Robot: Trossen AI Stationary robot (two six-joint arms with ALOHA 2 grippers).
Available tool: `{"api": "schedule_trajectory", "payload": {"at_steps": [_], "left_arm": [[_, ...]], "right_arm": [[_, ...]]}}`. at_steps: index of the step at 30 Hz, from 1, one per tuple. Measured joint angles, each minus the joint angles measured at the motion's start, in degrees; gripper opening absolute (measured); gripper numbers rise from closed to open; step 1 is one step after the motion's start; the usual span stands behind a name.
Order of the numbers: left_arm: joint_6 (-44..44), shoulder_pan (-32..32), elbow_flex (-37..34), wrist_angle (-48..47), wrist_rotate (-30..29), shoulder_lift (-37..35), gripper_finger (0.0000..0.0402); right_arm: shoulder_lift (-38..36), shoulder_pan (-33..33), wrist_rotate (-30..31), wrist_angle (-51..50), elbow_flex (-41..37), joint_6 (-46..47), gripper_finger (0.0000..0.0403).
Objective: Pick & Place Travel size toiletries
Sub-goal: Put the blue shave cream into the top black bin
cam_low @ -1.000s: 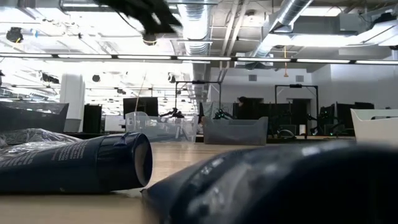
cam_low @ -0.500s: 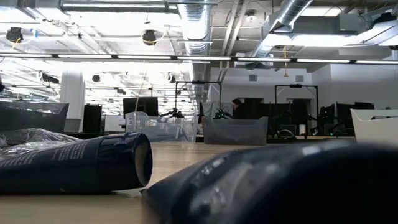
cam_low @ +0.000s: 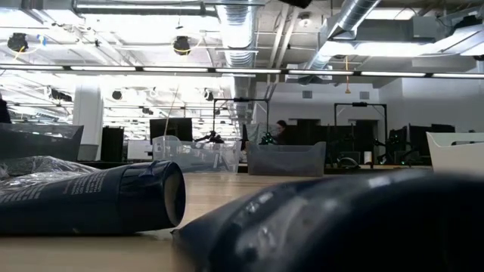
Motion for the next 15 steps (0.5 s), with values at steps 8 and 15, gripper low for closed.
{"api": "schedule_trajectory", "payload": {"at_steps": [8,15], "left_arm": [[-0.1,0.0,0.0,-1.9,0.6,0.0,0.0231],[-0.2,0.0,0.0,-2.1,0.6,0.2,0.0231]], "right_arm": [[1.5,0.0,-1.6,5.4,-0.7,-14.9,0.012],[8.6,0.3,-2.1,9.3,0.8,-18.7,0.0237]]}}
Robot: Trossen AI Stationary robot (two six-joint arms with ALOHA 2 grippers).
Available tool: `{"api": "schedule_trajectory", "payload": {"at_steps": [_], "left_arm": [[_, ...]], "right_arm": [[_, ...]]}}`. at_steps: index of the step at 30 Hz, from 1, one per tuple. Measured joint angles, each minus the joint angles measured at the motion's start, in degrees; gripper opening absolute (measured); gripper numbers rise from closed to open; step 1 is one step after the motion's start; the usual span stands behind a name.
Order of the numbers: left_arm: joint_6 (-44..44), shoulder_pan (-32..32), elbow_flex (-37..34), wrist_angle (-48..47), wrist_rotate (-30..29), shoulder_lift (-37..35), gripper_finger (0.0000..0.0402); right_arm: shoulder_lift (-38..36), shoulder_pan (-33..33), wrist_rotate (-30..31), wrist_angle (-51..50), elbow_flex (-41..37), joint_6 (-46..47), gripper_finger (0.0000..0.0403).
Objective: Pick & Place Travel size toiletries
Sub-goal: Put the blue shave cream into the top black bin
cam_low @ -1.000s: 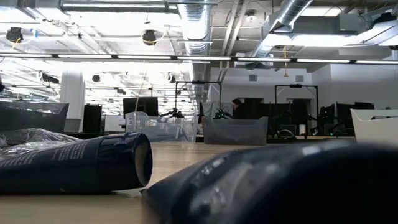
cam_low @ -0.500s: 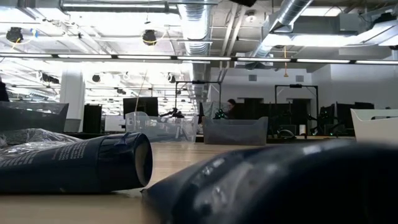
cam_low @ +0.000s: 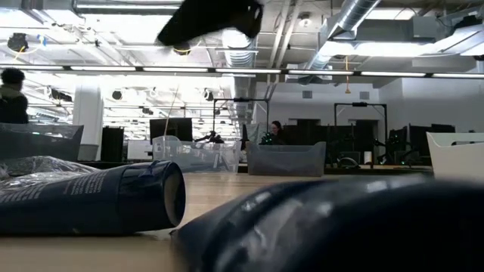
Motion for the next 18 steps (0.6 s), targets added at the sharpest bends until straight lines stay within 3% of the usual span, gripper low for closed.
{"api": "schedule_trajectory", "payload": {"at_steps": [4,18], "left_arm": [[0.0,0.0,0.0,0.0,0.0,0.0,0.0231],[0.0,0.0,0.0,0.0,0.0,0.0,0.0231]], "right_arm": [[4.8,0.0,-0.6,-0.4,2.9,0.0,0.0262],[16.1,1.9,-2.6,-5.6,10.4,4.3,0.0264]]}}
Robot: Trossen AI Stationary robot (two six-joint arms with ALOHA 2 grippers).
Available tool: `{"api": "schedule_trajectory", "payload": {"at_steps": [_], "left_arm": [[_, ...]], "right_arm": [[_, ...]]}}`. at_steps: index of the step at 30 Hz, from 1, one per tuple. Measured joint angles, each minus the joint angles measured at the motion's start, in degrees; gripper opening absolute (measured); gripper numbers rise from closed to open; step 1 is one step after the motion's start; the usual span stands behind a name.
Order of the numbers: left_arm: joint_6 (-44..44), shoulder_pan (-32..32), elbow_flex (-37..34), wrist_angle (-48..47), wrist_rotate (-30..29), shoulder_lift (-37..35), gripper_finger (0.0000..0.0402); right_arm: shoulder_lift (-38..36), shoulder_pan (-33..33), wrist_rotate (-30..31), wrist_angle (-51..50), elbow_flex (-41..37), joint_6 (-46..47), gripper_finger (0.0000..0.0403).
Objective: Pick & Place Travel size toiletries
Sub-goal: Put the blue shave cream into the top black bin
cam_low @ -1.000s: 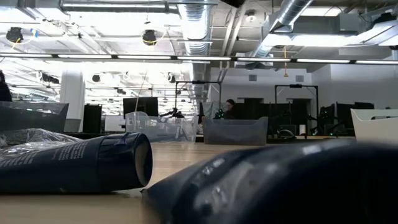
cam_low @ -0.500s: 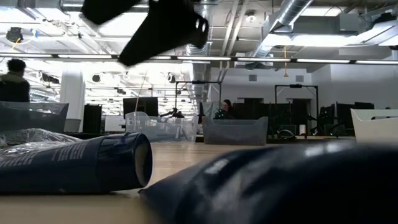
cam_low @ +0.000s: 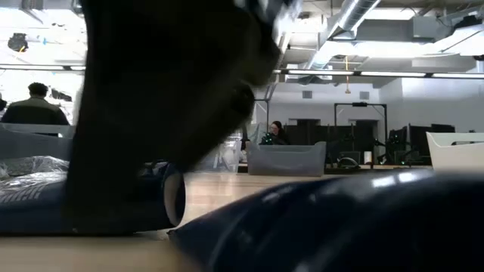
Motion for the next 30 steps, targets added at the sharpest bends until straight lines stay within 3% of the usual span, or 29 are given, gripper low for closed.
{"api": "schedule_trajectory", "payload": {"at_steps": [11,16,24,30], "left_arm": [[0.0,0.0,0.0,0.0,0.0,0.0,0.0231],[0.0,0.0,0.0,0.0,0.0,0.0,0.0231],[0.0,0.0,0.0,0.0,0.0,0.0,0.0231],[0.0,0.0,0.0,0.0,0.0,0.0,0.0231]], "right_arm": [[1.2,0.2,-0.4,-0.8,0.6,3.5,0.0255],[1.2,-0.1,-0.4,-1.0,0.6,4.3,0.0216],[1.2,-0.3,-0.9,-1.3,0.6,10.1,0.0116],[1.5,-0.4,-2.1,-2.9,2.6,12.9,0.0118]]}}
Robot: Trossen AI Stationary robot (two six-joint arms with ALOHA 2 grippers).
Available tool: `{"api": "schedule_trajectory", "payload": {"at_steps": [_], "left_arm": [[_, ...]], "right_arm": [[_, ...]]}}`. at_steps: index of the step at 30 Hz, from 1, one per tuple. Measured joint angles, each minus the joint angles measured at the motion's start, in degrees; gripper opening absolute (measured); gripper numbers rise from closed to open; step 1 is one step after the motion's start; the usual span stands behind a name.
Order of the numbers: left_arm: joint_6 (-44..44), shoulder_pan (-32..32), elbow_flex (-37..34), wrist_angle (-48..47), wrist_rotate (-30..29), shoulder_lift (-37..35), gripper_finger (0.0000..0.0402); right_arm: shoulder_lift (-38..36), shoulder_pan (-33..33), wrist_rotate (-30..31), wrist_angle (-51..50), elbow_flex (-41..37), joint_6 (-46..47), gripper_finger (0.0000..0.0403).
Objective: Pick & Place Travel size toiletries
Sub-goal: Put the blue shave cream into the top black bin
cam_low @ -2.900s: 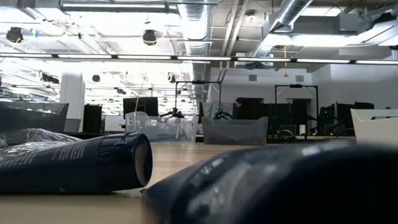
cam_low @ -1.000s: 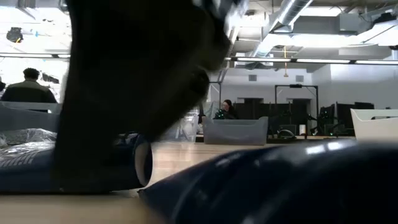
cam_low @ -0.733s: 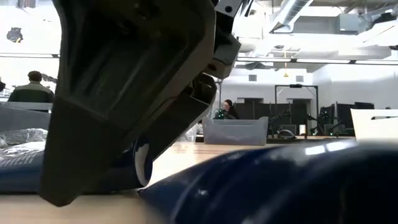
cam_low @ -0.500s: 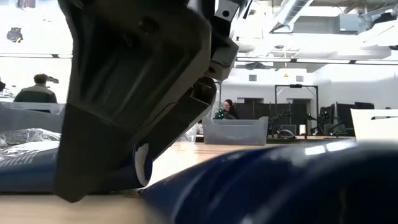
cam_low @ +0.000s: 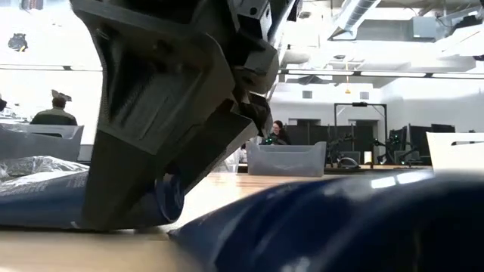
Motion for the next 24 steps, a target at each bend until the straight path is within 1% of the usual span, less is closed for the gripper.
{"api": "schedule_trajectory", "payload": {"at_steps": [4,9,13,16,18,20,24], "left_arm": [[0.0,0.0,0.0,0.0,0.0,0.0,0.0231],[0.0,0.0,0.0,0.1,0.0,0.0,0.0231],[0.0,0.0,0.0,0.1,0.0,0.0,0.0231],[0.0,0.0,0.0,0.1,0.0,0.0,0.0231],[0.0,0.0,0.0,0.1,0.0,0.0,0.0231],[0.3,0.0,0.0,0.1,0.0,0.0,0.0231],[0.5,0.0,0.0,0.1,0.0,0.0,0.0231]], "right_arm": [[0.2,-0.3,-0.8,-2.0,3.0,-0.7,0.0134],[-0.6,-1.3,-0.4,-7.6,8.1,-4.0,0.0116],[-0.6,-3.6,-0.3,-13.9,13.1,-6.7,0.0118],[-0.7,-6.1,-0.2,-19.3,16.3,-9.2,0.0135],[-2.0,-8.2,-0.2,-20.3,16.2,-10.9,0.0142],[-4.1,-10.5,-0.3,-21.6,15.7,-12.2,0.014],[-7.2,-15.8,-0.2,-25.9,15.6,-16.8,0.012]]}}
